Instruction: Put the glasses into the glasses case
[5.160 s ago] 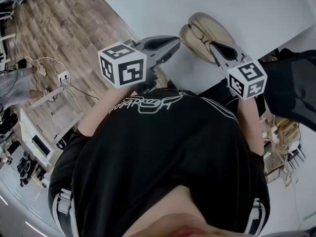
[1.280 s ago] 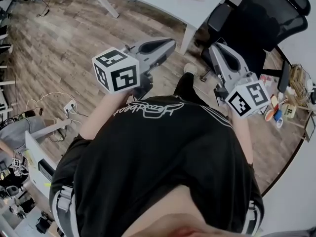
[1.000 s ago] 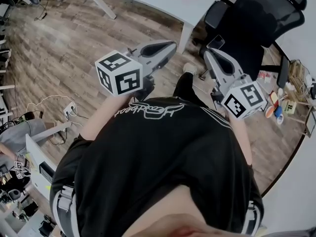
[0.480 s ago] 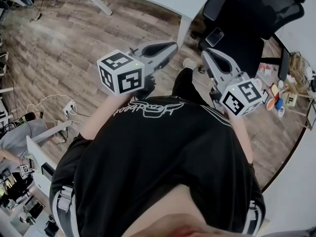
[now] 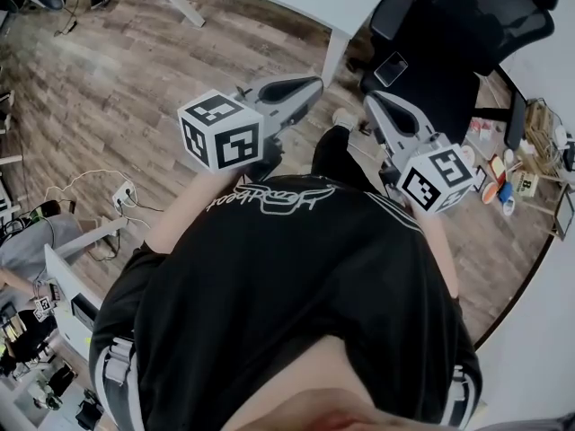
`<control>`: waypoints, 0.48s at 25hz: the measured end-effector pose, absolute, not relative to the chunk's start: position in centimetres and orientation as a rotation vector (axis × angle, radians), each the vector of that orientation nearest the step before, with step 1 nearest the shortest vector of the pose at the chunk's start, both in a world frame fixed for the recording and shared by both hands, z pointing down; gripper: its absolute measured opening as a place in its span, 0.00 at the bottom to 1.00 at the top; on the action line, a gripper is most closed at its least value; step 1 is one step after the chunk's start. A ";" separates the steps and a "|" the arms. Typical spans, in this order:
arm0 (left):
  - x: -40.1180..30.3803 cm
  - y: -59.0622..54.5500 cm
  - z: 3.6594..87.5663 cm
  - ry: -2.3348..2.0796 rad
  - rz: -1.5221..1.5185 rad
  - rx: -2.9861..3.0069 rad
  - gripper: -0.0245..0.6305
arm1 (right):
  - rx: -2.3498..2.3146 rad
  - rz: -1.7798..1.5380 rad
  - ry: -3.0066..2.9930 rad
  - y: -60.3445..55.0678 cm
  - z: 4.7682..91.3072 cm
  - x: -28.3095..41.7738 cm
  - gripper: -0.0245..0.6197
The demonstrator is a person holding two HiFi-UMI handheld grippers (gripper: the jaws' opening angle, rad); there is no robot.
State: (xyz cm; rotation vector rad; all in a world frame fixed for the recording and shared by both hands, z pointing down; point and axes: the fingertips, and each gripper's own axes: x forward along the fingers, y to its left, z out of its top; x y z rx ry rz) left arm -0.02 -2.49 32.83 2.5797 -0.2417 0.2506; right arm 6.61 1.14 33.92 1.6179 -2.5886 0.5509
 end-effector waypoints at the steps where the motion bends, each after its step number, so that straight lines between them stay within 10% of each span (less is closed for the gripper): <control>1: 0.0 -2.5 32.9 -0.243 0.252 2.579 0.05 | 1.620 0.555 -2.589 1.1 34.0 6.6 0.07; 12: -0.1 -2.2 33.6 -0.242 0.263 2.563 0.05 | 1.615 0.581 -2.597 1.1 34.7 6.3 0.07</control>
